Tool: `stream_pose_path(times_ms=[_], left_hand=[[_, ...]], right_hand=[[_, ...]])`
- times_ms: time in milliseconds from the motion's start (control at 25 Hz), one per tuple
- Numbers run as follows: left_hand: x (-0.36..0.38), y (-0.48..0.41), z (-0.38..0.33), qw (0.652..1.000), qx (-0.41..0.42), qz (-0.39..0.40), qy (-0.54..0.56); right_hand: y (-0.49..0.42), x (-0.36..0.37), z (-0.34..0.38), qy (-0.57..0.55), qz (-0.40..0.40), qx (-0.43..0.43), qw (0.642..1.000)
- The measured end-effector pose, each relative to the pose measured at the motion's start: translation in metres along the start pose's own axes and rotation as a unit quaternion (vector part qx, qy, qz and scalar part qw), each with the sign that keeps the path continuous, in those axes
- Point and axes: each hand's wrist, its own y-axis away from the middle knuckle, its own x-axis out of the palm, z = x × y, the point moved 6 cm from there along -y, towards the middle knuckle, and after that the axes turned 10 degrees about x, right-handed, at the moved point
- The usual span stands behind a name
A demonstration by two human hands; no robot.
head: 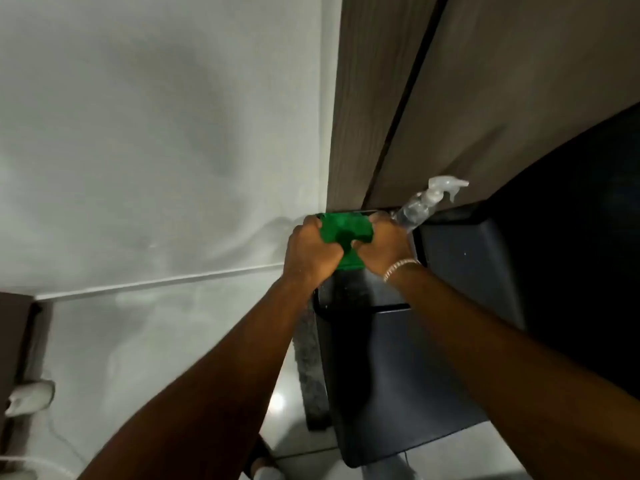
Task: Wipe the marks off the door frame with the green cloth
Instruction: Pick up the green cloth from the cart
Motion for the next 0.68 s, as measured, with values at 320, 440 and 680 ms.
stream_pose_path(times_ms=[320,440,680], left_hand=[[0.025,-0.013,0.023,0.996,-0.017,-0.081,-0.013],[0.025,-0.016,0.027,0.993,-0.029,-0.117,0.014],[0.015,-0.014,0.021,0.99,-0.048,-0.106,0.074]], right_hand=[[-0.032,0.028,-0.015,-0.083,-0.072,0.065,0.992],[-0.04,0.034,-0.024,-0.16,-0.038,0.117,0.979],[-0.028,0.032,-0.02,-0.311,0.036,0.183,0.932]])
